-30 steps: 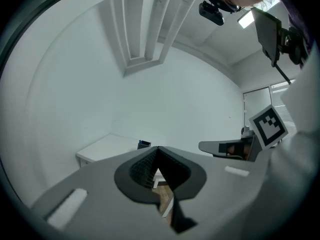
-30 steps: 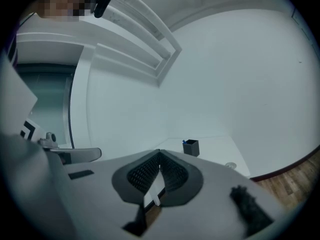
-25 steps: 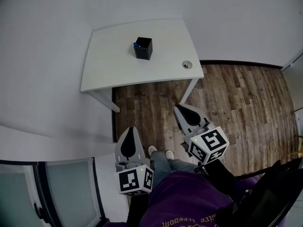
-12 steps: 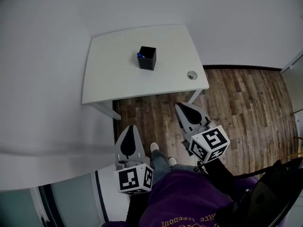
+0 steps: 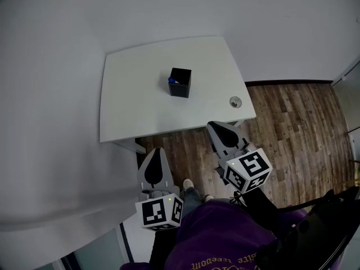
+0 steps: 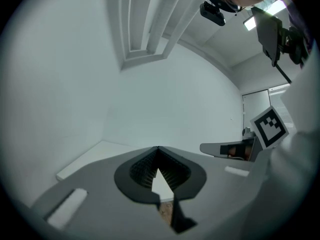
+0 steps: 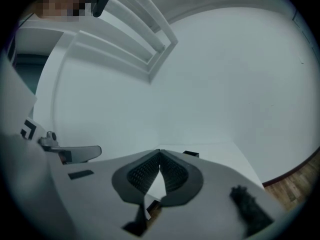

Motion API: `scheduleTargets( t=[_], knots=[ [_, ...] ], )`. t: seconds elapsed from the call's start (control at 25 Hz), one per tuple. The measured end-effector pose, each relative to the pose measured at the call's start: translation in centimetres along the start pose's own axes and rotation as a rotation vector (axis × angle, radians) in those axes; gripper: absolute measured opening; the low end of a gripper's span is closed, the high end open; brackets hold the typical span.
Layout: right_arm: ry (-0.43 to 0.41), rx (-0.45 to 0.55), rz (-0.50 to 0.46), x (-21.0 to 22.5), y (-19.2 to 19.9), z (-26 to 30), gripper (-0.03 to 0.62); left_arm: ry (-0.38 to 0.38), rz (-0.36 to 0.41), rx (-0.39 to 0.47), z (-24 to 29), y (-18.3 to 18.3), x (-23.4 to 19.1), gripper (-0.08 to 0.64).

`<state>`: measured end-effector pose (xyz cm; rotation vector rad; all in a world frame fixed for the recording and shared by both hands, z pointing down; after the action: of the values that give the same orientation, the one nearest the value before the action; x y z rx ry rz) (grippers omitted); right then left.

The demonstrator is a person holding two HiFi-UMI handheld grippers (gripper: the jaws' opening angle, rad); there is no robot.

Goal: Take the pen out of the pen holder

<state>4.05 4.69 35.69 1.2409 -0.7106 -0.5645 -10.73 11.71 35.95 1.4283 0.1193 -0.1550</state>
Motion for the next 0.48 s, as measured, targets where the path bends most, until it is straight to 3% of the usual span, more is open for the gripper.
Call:
scheduleTargets(
  t=[0.48],
  knots=[
    [0.043, -0.006, 0.005, 0.8, -0.1, 4.5, 0.011, 0.061, 0.002, -0.033, 4.3, 0.3, -2.8, 0.005]
  ],
)
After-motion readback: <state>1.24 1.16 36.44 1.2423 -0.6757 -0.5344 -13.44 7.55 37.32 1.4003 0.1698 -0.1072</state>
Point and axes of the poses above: the fingertips, and each gripper's own axes: z forward along the fingers, x to its right, y out of its underside, the point moved 2 cm from there along -z, backward along the fingers, and after that the axes turned 7 degrees about -y, right-handed, at the moved point
